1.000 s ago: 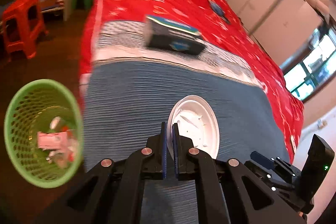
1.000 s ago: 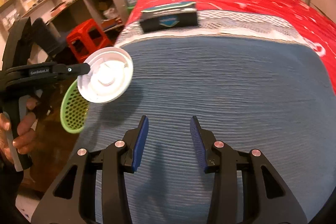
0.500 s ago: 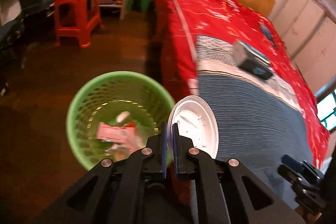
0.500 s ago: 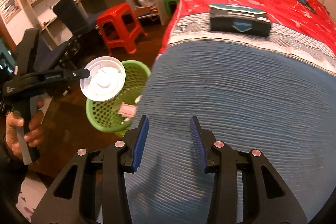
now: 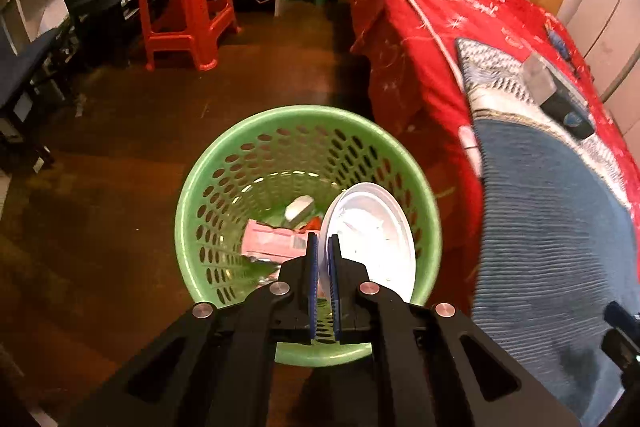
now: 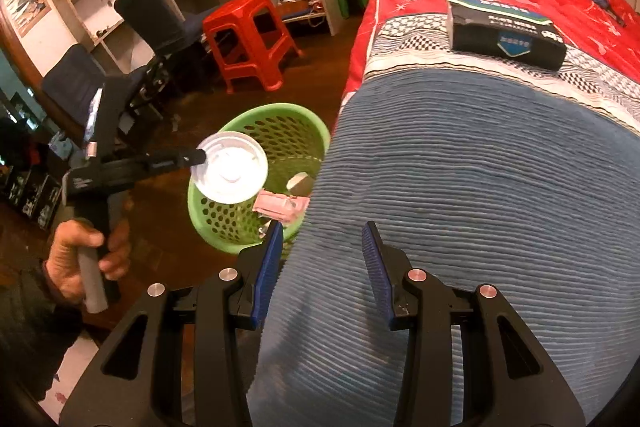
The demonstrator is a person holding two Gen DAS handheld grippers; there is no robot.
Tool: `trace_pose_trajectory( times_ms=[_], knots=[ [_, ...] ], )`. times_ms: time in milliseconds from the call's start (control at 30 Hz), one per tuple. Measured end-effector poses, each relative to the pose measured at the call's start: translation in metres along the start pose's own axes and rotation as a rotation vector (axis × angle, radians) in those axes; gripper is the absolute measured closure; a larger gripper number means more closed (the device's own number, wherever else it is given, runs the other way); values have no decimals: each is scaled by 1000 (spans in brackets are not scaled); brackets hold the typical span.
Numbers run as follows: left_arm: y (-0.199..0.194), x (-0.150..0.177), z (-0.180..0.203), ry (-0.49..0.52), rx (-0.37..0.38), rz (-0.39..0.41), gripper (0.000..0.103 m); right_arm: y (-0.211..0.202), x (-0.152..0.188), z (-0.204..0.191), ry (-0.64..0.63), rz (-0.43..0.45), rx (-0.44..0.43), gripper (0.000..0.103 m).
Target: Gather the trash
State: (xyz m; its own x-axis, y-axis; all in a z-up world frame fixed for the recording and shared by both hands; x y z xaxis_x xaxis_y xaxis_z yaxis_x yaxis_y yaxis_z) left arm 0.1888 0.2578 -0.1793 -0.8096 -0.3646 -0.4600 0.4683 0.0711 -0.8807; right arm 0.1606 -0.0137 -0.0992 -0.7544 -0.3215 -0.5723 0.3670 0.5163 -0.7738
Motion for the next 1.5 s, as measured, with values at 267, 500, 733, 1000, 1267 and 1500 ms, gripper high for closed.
trace_pose_trajectory(
  times_ms=[267,500,733,1000,1267,1500],
  knots=[
    [2,6,1,-4,-20,-4,64,1,6,-3,10,-8,-11,61],
    [-25,13,5,-10,-5,32,57,-8,12,-2,26,4,-18,57],
    [-71,30,30,40,-3,105,26,-33,23,0,52,38,-17,43],
    [-133,46,70,141,8,230,11,-73,35,9,83,98,41,24],
    [-177,62,97,213,-17,314,8,-108,46,19,109,138,148,16],
    [-202,80,120,259,-37,364,7,-132,53,27,125,169,217,13]
  ],
)
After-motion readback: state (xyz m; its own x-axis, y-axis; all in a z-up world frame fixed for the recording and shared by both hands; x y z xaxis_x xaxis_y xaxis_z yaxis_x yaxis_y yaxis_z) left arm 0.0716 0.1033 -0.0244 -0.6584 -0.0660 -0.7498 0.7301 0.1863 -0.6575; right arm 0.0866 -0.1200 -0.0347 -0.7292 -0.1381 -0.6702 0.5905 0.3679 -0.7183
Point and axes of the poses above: each gripper's, at about its wrist camera, not at the fingertips, and y roughly the way its jaws point, z to its right, x to its underside, the point moved 1 cm from there along y, roughly the way its jaws point, and after that the axes turned 1 degree about -x, right-handed, at the moved point
